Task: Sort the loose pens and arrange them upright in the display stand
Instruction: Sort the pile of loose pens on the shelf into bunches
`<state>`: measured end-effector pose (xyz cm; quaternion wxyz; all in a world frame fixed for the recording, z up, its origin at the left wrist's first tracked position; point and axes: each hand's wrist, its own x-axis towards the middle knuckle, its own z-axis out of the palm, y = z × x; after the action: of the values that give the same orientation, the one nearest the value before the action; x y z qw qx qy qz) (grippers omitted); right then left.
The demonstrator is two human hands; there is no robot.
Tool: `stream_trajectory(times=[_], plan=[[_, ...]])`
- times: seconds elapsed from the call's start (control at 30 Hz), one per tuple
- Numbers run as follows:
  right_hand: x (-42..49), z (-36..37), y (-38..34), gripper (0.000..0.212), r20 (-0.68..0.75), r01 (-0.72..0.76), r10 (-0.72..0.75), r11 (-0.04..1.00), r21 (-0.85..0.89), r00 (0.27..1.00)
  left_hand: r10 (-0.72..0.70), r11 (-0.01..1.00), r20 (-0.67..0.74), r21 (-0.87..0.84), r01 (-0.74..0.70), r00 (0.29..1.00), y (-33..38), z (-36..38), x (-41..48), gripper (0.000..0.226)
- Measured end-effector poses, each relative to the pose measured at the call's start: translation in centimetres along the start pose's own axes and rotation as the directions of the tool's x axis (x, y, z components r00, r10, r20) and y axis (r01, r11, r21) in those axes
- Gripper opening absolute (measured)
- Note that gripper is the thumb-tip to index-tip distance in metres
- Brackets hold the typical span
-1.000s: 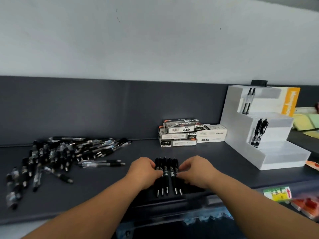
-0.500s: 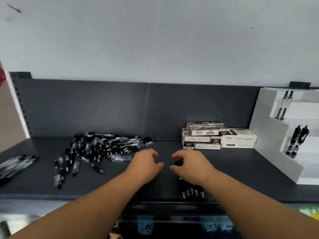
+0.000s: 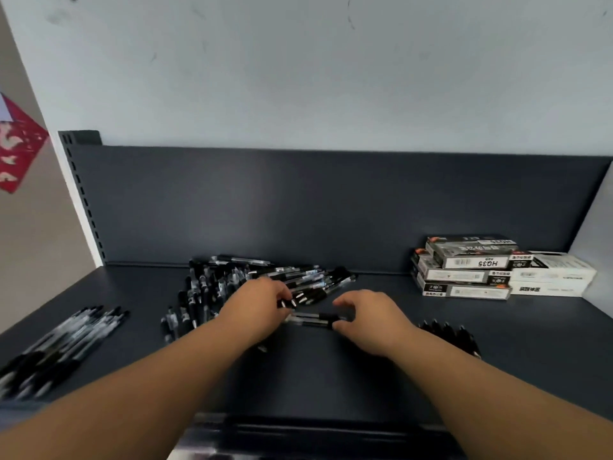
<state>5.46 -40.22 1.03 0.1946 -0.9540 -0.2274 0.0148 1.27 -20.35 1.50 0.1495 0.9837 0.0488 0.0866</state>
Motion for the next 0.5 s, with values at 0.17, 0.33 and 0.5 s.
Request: stream_trajectory(times=[0.17,0.33,0.5], plan=[[1.3,1.1,-1.3,0.045,0.075,0.022,-0.014,0.994,-0.105,0.997,0.115,0.98,0.164,0.142,-0.139,0.98,-0.5,0.7,1.2,0.032],[1.7,0.8,-1.9,0.03,0.136,-0.003,0.025,0.987,-0.161,0.99,0.173,0.974,0.183,0.114,-0.195,0.968,-0.7,0.8,2.0,0.034],[1.3,0.6,-1.9,0.024,0.117,-0.051,0.068,0.988,-0.146,0.991,0.062,0.998,0.015,0.001,-0.062,0.998,0.0,1.4,1.4,0.042]])
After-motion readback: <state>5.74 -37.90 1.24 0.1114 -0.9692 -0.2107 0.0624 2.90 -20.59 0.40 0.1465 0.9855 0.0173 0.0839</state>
